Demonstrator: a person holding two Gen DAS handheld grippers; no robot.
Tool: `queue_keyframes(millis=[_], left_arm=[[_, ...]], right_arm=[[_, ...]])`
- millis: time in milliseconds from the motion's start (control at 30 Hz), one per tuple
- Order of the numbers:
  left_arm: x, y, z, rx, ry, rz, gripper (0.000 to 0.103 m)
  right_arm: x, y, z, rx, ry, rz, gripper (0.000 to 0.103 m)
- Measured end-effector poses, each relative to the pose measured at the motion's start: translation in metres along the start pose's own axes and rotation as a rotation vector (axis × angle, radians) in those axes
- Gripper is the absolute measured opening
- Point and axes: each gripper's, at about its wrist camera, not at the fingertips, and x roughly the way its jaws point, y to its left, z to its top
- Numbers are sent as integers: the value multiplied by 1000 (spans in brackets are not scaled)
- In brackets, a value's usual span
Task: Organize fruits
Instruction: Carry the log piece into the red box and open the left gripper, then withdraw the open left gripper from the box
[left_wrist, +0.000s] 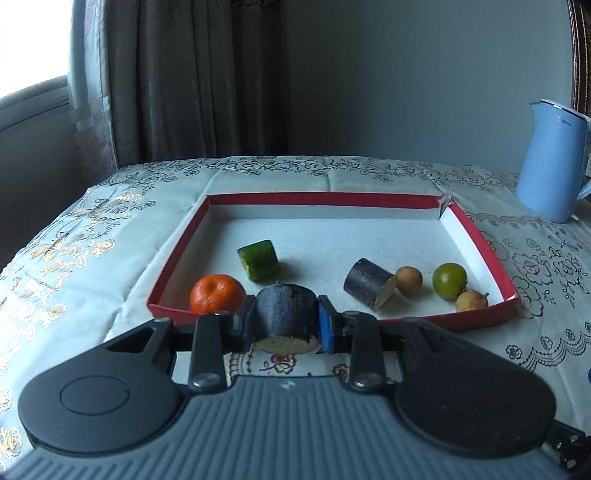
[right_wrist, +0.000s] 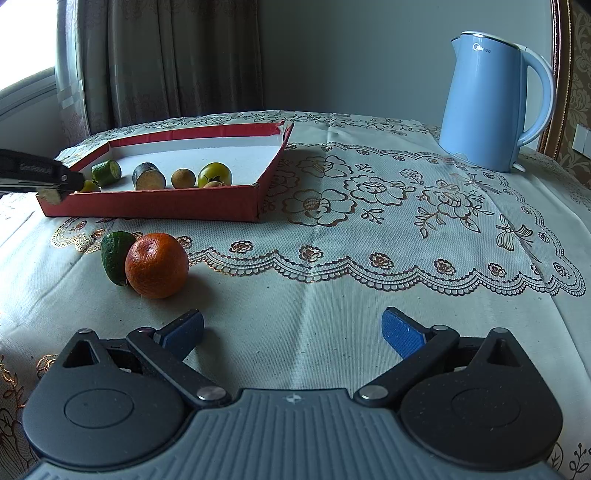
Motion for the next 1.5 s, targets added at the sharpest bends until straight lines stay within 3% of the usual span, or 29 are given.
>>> queue_keyframes(millis=[167, 267, 500, 567, 667, 833, 900, 1033, 1100, 1200, 1500], left_arm=[[24, -5, 24, -10, -2, -16, 31], [46, -7, 35, 5, 23, 11, 31], [75, -12, 33, 23, 48, 50, 32], [75, -15, 32, 38, 40, 63, 41], [72, -17, 31, 39, 34, 76, 48], [58, -15, 28, 48, 22, 98, 60], [47, -12, 24, 41, 14, 120, 76], [20, -2, 13, 37, 2, 126, 83], [4, 6, 3, 18, 3, 135, 97], [-18, 16, -14, 15, 5, 165, 103], [-49, 52, -57, -10, 32, 254, 103]], right_arm=[[0, 0, 0, 0, 0, 0, 103], [0, 0, 0, 1, 0, 0, 103], [0, 0, 1, 2, -1, 3, 103], [0, 0, 1, 3, -1, 4, 103], [-1, 0, 1, 4, -2, 5, 103], [-1, -1, 1, 8, -3, 9, 103], [-1, -1, 1, 9, -3, 9, 103], [-1, -1, 1, 10, -3, 10, 103], [-1, -1, 1, 10, -3, 10, 103], [0, -2, 1, 9, -2, 9, 103], [1, 0, 0, -1, 2, 2, 103]])
